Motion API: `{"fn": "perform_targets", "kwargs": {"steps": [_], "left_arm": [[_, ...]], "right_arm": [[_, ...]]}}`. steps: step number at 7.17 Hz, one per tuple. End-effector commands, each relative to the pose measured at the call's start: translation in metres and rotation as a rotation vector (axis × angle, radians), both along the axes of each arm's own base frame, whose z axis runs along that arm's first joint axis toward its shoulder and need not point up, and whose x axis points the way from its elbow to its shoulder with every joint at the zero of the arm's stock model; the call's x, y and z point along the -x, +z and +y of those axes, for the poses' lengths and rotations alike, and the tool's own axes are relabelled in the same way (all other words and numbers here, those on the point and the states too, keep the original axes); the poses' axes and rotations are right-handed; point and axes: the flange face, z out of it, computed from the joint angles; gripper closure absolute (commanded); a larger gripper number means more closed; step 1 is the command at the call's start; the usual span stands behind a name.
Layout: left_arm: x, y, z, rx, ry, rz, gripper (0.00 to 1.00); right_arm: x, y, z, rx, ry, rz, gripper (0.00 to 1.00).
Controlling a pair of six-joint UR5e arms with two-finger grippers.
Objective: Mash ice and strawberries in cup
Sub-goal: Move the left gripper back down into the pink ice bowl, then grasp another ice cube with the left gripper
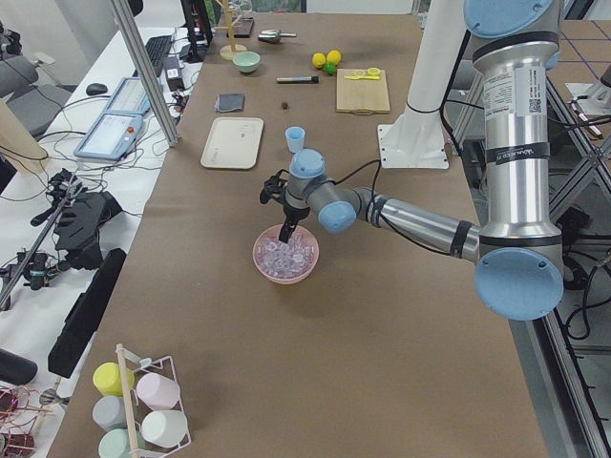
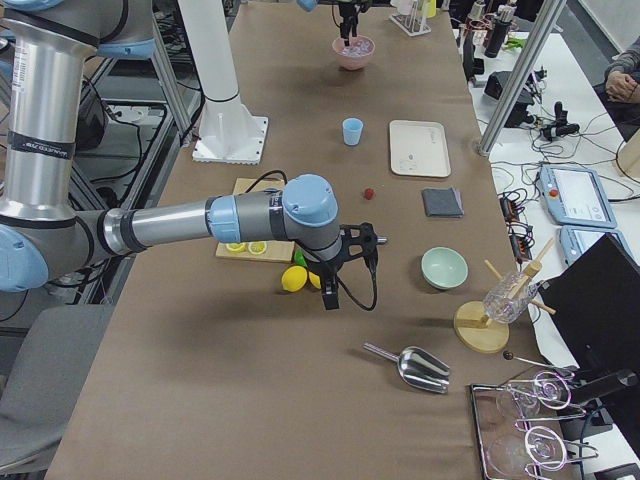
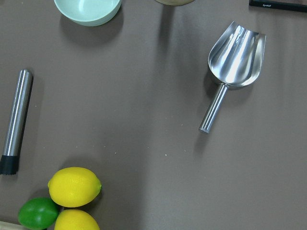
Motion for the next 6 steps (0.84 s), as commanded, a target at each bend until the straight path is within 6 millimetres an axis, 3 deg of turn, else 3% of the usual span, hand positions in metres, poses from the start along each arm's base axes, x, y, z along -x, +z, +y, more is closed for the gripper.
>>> {"fn": "perform_targets", "kwargs": {"steps": [1,2,3,6], "left_arm": [[0.008,0.03,0.011,0.007,-0.012,-0.002,0.03],[0.006,0.036,0.008,0.016,-0.015,-0.007,0.09],[0.004,0.036,0.007,0.04,-0.036,0.002,0.28],[-0.004,0.056,0.006,0.057,-0.032,-0.003,0.34]], "right_arm": [[0.0,0.001,0.001,0.001,-0.001,0.0,0.0],[0.0,0.0,0.0,-0.001,-0.001,0.0,0.0],[0.0,0.0,0.0,-0.002,-0.002,0.0,0.0],[0.0,0.0,0.0,-0.002,-0.002,0.0,0.0]]}}
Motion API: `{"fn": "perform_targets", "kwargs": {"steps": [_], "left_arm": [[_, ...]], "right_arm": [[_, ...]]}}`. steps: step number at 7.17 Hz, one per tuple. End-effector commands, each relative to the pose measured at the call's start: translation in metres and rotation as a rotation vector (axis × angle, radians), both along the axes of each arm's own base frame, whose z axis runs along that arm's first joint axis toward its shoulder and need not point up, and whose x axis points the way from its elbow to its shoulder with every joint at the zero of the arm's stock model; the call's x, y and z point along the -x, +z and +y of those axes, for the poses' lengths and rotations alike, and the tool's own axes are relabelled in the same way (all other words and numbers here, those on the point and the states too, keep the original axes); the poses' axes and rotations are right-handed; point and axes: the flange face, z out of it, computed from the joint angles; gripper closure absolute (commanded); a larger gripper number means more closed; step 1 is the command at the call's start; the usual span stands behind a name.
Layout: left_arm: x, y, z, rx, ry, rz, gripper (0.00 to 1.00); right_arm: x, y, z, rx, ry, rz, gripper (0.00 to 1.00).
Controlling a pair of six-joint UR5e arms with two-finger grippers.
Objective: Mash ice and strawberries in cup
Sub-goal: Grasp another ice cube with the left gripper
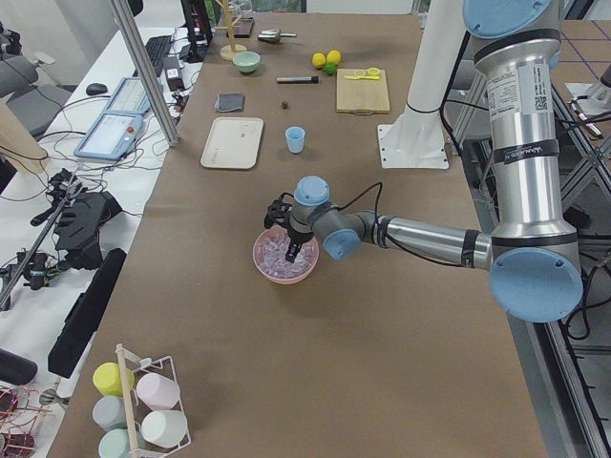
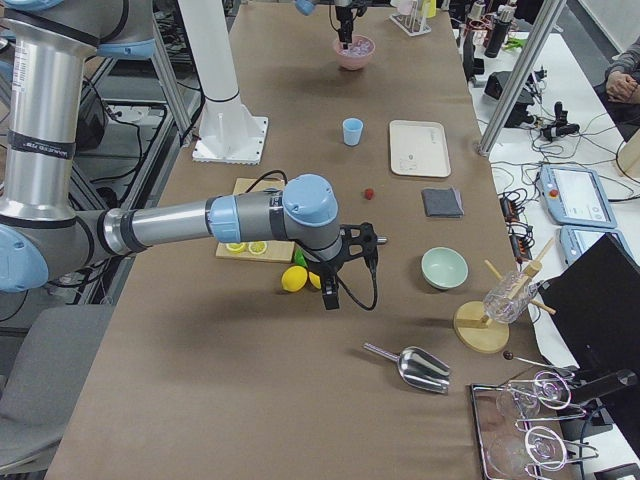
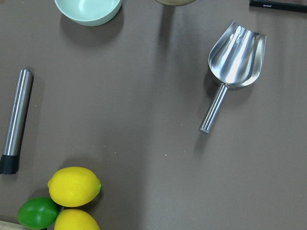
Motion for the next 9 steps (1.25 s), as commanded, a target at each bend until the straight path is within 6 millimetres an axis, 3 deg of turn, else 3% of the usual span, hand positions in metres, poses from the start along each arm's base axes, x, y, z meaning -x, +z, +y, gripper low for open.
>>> {"fn": "perform_targets", "kwargs": {"steps": [1,4,6,8,9], "left_arm": [[-0.005,0.0178,-0.0045,0.002,0.0,0.002,0.35],[-0.0104,0.0135,-0.0025,0.007,-0.005,0.019,0.41],[-0.0111,0.0141,-0.0022,0.011,-0.007,0.02,0.51],[-0.0104,0.0129,-0.001,0.008,-0.005,0.023,0.67],[-0.0096,0.0122,0.0001,0.002,-0.005,0.027,0.86]], "right_arm": [[0.0,0.0007,-0.0001,0.001,0.0,0.0,0.0],[0.0,0.0,0.0,0.001,0.001,0.0,0.0],[0.0,0.0,0.0,0.0,0.0,0.0,0.0],[0.0,0.0,0.0,0.001,0.001,0.0,0.0],[0.0,0.0,0.0,0.001,0.001,0.0,0.0]]}}
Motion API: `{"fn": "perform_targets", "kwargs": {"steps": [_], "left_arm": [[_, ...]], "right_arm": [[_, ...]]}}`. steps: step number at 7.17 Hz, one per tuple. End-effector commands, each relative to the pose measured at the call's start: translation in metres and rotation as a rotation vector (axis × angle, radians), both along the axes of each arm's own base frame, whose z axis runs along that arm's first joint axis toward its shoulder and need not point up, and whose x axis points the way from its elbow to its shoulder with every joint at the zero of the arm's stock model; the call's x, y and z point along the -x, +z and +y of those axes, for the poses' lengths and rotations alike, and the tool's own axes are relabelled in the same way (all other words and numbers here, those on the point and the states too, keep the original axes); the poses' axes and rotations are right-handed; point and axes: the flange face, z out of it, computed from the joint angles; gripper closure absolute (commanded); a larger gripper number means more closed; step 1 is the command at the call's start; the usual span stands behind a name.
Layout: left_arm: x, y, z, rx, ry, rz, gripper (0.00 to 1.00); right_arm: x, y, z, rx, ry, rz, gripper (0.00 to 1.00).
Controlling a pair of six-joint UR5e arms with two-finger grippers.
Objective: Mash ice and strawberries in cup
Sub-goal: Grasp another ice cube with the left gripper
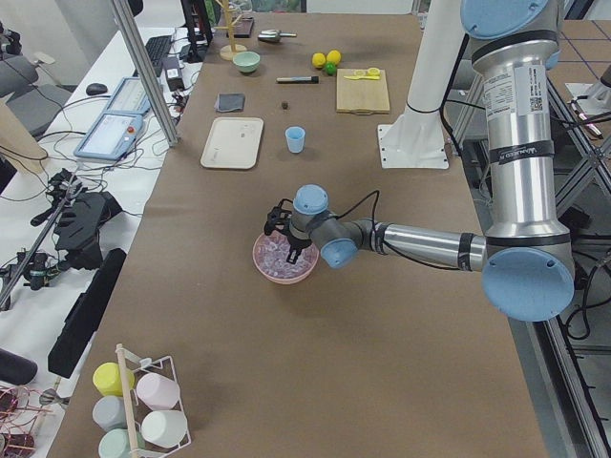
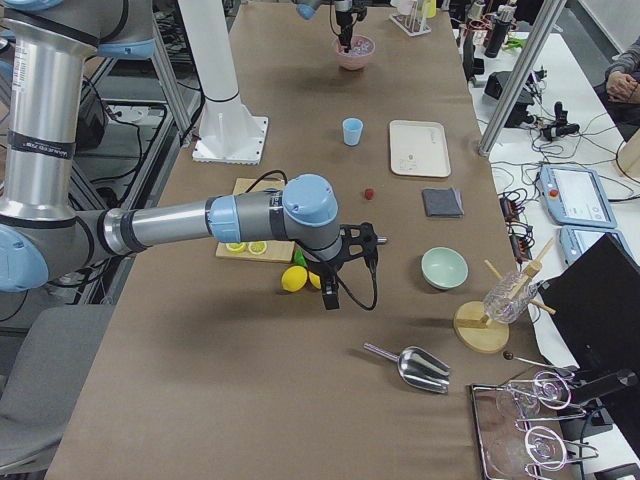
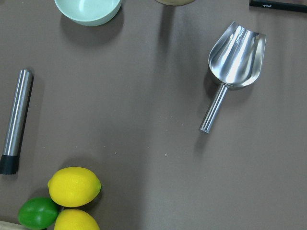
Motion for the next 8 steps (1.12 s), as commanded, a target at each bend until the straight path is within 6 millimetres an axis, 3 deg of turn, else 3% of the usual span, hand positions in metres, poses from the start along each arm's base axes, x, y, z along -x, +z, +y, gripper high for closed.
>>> {"fn": "perform_targets", "kwargs": {"steps": [1,6,8], "left_arm": [[0.002,-0.003,0.002,-0.009,0.003,0.012,1.0],[0.007,-0.035,-0.004,-0.027,0.023,0.078,1.0],[0.019,-0.05,-0.019,-0.049,-0.01,0.104,1.0]], "right_arm": [[0.0,-0.001,-0.001,-0.001,0.0,0.0,0.0],[0.0,-0.001,-0.001,0.001,0.002,0.0,0.0],[0.0,-0.001,-0.001,0.001,0.002,-0.002,0.0]]}}
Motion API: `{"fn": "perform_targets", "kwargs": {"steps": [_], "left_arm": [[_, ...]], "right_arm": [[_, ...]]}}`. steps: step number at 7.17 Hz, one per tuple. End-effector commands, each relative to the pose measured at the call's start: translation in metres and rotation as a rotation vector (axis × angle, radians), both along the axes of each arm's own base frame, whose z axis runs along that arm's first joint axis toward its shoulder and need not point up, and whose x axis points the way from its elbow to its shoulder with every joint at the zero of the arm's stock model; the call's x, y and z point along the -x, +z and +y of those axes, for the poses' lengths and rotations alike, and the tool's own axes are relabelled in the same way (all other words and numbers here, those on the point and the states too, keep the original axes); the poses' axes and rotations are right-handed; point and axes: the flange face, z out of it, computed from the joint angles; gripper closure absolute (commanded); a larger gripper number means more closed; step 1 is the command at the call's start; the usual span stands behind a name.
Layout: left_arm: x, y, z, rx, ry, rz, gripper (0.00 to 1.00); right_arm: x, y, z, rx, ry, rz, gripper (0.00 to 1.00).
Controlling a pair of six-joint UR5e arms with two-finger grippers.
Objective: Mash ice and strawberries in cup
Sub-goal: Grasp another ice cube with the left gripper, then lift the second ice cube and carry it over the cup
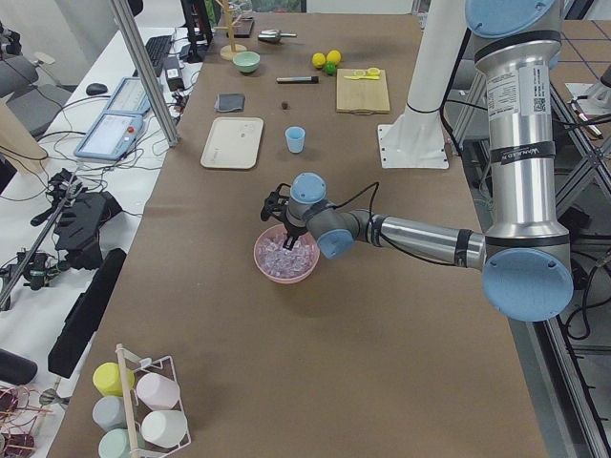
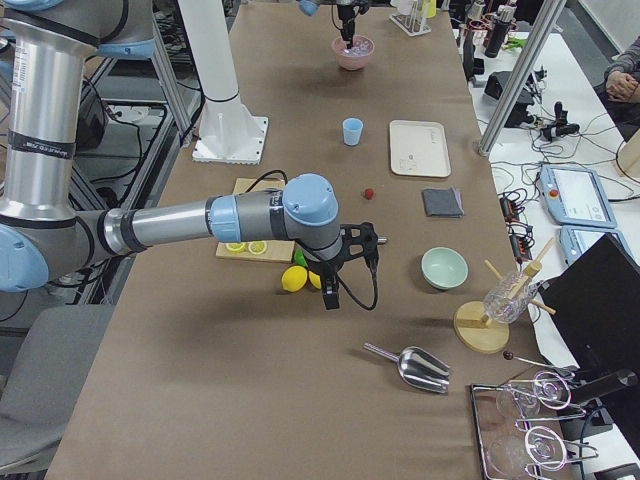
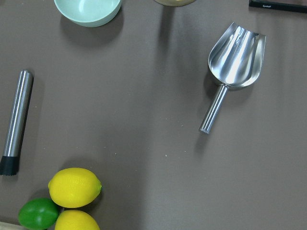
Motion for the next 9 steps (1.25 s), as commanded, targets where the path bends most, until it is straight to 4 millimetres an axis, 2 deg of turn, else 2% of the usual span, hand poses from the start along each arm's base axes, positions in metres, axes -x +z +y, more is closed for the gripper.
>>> {"fn": "perform_targets", "kwargs": {"steps": [1,2,3,4,5,6,7,8,9], "left_arm": [[0.004,-0.019,-0.014,-0.029,-0.019,0.03,1.0],[0.002,-0.031,-0.019,-0.021,-0.041,0.055,1.0],[-0.005,-0.051,-0.029,0.043,-0.099,0.113,1.0],[-0.017,-0.073,-0.038,0.085,-0.135,0.162,1.0],[-0.032,-0.103,-0.047,0.129,-0.163,0.222,1.0],[-0.059,-0.112,-0.039,0.152,-0.14,0.245,1.0],[-0.069,-0.134,-0.046,0.164,-0.184,0.284,1.0],[-0.092,-0.153,-0.04,0.191,-0.206,0.316,1.0],[-0.129,-0.176,-0.033,0.192,-0.234,0.344,1.0]], "right_arm": [[0.0,0.0,0.0,0.0,0.0,-0.001,0.0],[0.0,0.0,0.0,0.0,0.0,-0.001,0.0],[0.0,0.001,0.0,0.001,0.0,-0.001,0.0],[0.0,0.001,0.0,0.001,0.0,-0.001,0.0],[0.0,0.0,0.0,0.0,0.0,-0.001,0.0],[0.0,0.0,0.0,-0.001,-0.001,-0.001,0.0],[0.0,0.0,0.0,-0.001,-0.001,-0.001,0.0],[0.0,0.0,0.0,-0.001,-0.001,-0.001,0.0],[0.0,0.0,0.0,0.0,0.0,-0.001,0.0]]}}
